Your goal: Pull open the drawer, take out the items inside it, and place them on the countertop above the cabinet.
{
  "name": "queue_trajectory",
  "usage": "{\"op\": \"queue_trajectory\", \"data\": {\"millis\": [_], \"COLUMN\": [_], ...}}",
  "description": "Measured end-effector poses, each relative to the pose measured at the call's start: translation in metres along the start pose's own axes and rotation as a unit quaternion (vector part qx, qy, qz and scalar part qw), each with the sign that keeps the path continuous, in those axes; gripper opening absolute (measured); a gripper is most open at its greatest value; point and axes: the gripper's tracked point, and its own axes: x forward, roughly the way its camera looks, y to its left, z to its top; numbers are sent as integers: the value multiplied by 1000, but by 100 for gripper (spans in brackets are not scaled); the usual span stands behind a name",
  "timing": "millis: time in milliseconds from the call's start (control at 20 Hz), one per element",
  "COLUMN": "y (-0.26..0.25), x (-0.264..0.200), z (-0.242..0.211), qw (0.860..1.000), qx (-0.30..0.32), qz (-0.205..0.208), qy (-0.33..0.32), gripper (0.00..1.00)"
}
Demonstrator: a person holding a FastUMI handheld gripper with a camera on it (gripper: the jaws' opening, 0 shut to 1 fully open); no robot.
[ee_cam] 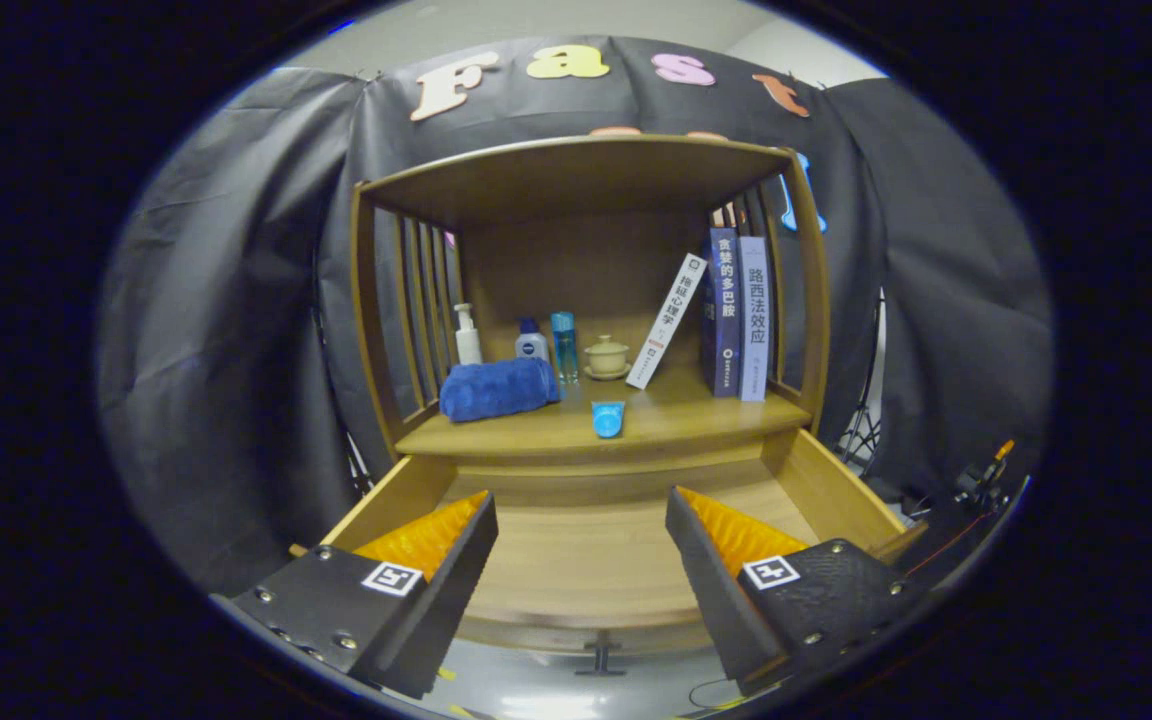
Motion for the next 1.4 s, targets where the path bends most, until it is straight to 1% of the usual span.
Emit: {"op": "queue_trajectory", "data": {"millis": [100,300,350,450,550,650,800,950,1000,1100,1250,1300,1350,1400], "y": [-7,-30,-36,-41,-51,-48,-48,-37,-34,-35,-20,-18,-28,-20], "x": [-20,-35,-35,-32,-35,-38,-39,-38,-37,-35,-22,-9,3,6], "z": [-20,-70,-85,-113,-133,-146,-151,-158,-158,-152,-149,-153,-170,-159], "qw": [1000,1000,1000,1000,999,998,999,1000,1000,1000,1000,1000,999,999], "qx": [1,-5,-3,5,21,33,28,11,0,-15,-15,-13,-18,-24], "qz": [-5,-20,-24,-18,-24,-14,-12,-1,0,-11,-4,-8,-35,-43], "qy": [-8,-12,-7,16,34,41,35,28,21,-1,-24,-18,9,-20], "gripper": [100,100,100,100,100,100,100,100,100,100,100,100,100,100]}}
